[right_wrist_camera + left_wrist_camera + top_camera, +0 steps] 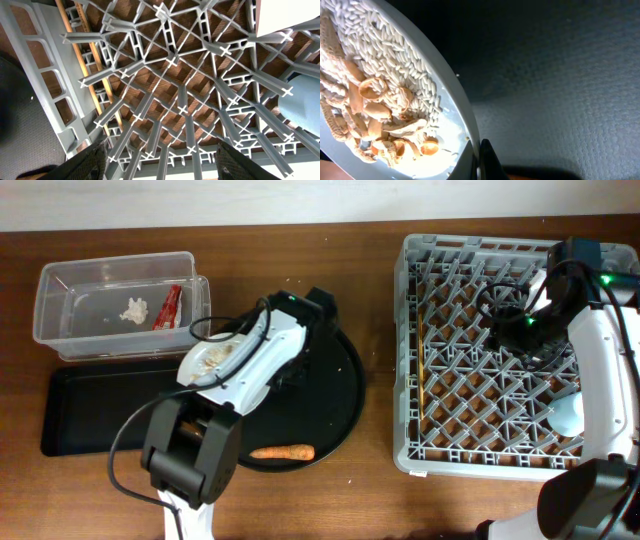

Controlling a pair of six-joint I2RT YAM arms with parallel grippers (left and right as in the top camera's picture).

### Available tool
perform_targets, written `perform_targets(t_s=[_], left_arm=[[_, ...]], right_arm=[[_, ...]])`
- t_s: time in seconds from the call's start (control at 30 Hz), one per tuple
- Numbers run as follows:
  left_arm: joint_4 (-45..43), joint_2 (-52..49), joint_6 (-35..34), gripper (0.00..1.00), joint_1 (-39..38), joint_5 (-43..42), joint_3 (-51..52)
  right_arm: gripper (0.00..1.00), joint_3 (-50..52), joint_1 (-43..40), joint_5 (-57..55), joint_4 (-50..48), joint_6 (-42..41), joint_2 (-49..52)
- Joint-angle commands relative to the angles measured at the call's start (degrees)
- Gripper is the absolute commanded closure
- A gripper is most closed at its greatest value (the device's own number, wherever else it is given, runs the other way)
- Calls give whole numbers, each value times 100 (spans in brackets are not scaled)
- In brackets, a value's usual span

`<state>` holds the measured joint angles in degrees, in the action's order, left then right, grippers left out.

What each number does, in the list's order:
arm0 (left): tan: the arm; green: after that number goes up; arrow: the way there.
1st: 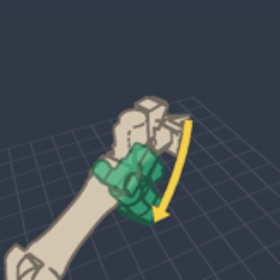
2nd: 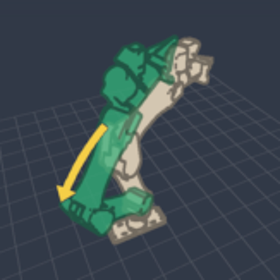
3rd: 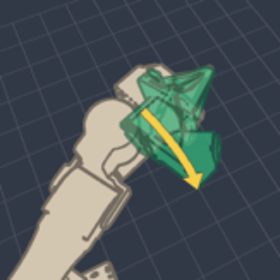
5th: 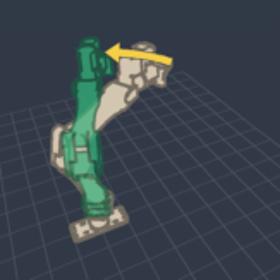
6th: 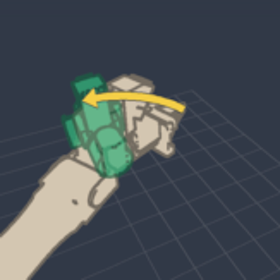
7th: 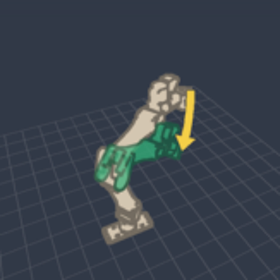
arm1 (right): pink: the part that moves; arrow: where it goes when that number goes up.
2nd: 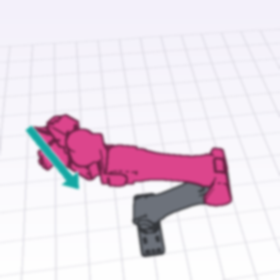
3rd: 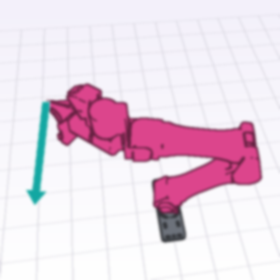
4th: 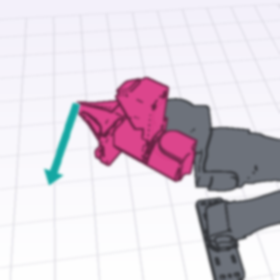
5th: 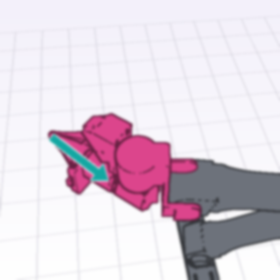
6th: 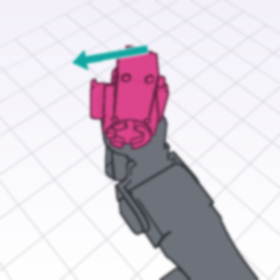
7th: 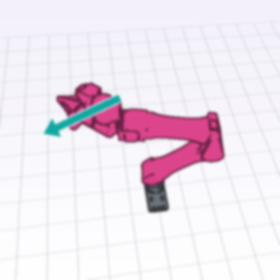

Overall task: Sort waste into correct bins and load items into the dishwasher rack
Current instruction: 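Tip the white plate over the black rectangular tray to dump scraps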

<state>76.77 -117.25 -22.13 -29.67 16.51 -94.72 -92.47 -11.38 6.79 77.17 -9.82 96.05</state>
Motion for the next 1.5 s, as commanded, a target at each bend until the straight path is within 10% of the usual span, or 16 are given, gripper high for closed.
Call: perform_targets(t_s=[0.0, 0.53, 0.9, 1.47], left_arm=[[92, 304, -140, 100, 459, -157, -149], [-260, 1141, 1853, 100, 3467, -2876, -87], [-284, 1141, 3930, 100, 5466, -6585, 391], [542, 1143, 3998, 100, 6789, -8727, 393]], right_arm=[[31, -72, 4, 9, 11, 85, -107], [31, -72, 4, 7, 24, 107, -107], [31, -72, 4, -125, 24, 105, -107], [31, -72, 4, -144, 22, 105, -107]])
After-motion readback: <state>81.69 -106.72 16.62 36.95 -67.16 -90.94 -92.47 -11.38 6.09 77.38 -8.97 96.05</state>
